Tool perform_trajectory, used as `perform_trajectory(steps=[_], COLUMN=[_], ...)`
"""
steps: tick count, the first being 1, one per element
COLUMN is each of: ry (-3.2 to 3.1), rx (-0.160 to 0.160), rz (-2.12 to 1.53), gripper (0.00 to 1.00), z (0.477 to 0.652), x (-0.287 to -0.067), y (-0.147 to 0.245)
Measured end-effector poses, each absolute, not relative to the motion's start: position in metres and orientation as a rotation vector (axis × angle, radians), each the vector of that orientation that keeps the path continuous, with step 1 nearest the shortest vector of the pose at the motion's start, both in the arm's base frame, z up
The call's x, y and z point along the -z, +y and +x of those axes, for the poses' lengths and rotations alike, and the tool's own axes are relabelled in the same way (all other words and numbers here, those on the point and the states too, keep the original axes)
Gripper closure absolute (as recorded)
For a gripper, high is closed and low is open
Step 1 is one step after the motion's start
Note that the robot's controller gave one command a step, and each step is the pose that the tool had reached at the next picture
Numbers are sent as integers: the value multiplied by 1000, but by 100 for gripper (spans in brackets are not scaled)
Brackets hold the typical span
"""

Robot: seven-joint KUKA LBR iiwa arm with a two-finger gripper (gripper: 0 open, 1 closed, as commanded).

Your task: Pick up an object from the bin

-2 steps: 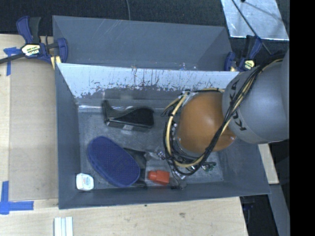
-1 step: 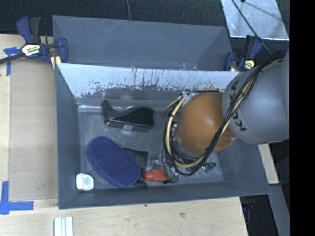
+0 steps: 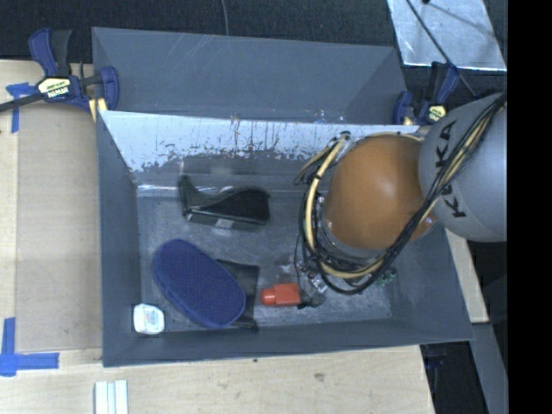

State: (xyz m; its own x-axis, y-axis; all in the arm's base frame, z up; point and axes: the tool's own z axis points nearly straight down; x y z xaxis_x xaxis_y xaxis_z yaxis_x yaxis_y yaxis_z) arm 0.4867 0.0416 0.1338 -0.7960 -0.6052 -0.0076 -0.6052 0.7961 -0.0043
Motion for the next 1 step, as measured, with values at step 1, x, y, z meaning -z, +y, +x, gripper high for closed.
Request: perform_trajectory(steps=[1], ry=[2973], rx=[1], rz=[-998], gripper=[100], z=[488], x=[-146], y=[42])
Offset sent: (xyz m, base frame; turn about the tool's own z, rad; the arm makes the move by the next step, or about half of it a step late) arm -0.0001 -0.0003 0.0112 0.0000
